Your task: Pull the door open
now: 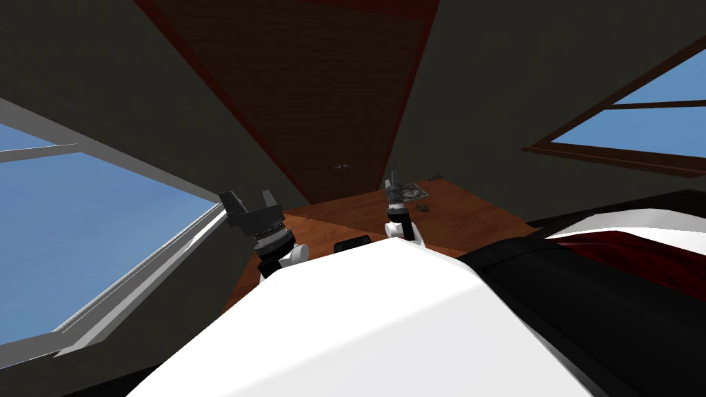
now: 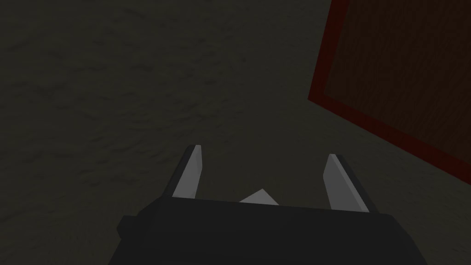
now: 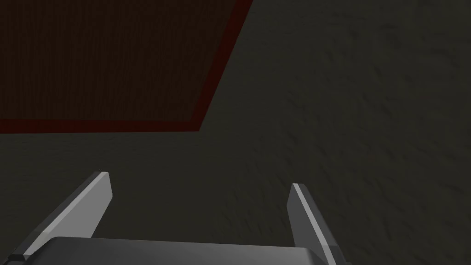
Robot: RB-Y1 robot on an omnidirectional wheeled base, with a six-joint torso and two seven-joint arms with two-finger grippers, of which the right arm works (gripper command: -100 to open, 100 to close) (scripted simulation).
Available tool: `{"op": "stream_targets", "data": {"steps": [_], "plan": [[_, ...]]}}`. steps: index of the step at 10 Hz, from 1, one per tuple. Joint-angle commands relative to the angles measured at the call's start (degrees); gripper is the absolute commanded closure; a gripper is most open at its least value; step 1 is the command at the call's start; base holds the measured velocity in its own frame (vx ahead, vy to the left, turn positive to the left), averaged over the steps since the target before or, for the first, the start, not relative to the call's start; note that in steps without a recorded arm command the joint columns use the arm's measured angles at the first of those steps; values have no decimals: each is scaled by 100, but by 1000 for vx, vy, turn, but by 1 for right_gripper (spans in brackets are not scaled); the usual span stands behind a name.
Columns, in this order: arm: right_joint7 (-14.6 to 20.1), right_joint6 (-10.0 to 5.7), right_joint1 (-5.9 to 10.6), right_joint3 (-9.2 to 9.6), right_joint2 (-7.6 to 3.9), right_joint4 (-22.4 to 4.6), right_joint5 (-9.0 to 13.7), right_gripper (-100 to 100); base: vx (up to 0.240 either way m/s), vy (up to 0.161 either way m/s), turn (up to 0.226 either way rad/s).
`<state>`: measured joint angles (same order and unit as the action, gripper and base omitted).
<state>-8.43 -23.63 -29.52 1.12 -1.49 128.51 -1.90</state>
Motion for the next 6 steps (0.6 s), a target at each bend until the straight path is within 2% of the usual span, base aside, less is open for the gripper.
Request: {"op": "stream_targets", "data": {"steps": [1,6], "plan": [[20,-49,80,-20,-42,-196,24,-100,44,4,37],[72,-180,294,-74,-134,-721,90,-100,96,4,34]]}}
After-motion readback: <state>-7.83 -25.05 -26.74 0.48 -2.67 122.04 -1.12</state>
